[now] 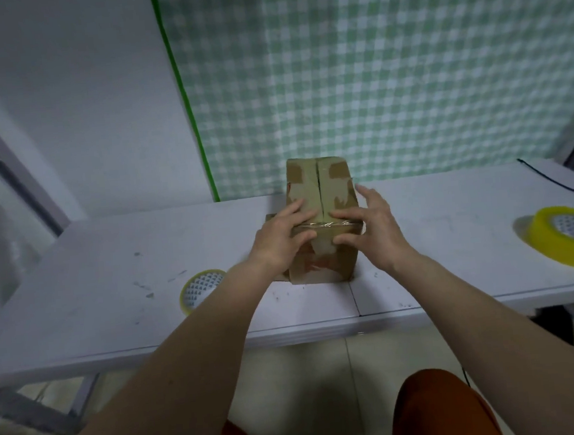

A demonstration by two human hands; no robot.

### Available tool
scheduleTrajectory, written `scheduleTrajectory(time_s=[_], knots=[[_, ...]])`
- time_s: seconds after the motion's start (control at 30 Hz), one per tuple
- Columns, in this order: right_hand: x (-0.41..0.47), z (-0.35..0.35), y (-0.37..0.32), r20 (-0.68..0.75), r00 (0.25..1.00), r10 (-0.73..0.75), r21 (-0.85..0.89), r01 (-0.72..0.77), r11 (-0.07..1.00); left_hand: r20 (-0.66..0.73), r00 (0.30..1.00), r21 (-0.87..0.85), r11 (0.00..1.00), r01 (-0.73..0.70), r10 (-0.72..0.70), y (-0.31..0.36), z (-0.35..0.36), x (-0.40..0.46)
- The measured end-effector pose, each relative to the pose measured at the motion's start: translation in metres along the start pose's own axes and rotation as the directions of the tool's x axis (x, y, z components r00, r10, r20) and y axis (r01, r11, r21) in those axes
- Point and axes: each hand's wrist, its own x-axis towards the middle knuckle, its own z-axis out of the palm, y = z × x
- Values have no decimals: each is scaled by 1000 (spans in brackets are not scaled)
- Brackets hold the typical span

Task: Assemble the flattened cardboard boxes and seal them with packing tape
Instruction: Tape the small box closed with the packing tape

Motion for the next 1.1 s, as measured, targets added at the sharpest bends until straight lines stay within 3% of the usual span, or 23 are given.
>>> scheduleTrajectory(time_s=[0.1,0.23,0.37,0.53,0.6,0.67,0.73,0.9,1.0,1.1], knots=[[-3,-5,-3,64,995,82,63,-86,994,30,999,-20,999,27,-26,7,1,-6],[-15,-14,-11,23,994,110,46,-111,993,-89,994,45,997,65,-61,31,-2,-19],[-29,-25,-12,27,993,113,69,-115,991,-88,994,198,979,-41,60,39,-5,-37],[-44,-28,-5,56,988,146,93,-151,984,-36,993,141,984,-110,117,30,-1,-51],[-43,-30,-12,15,994,109,-51,-108,993,35,998,149,987,-60,56,30,-4,-49],[-47,-28,-23,-5,999,-38,-182,37,983,103,994,180,984,1,-20,31,-4,-45],[-56,-21,-31,72,988,-135,-216,147,965,123,989,199,979,50,-75,30,-2,-42],[-59,-11,-31,162,963,-216,-337,260,905,136,990,277,961,-8,-31,22,-3,-33],[-36,-8,-32,296,937,-186,-428,304,851,118,993,303,951,-59,24,13,1,-31],[2,-3,-33,382,921,-70,-468,259,845,91,993,292,951,-100,76,8,5,-32]])
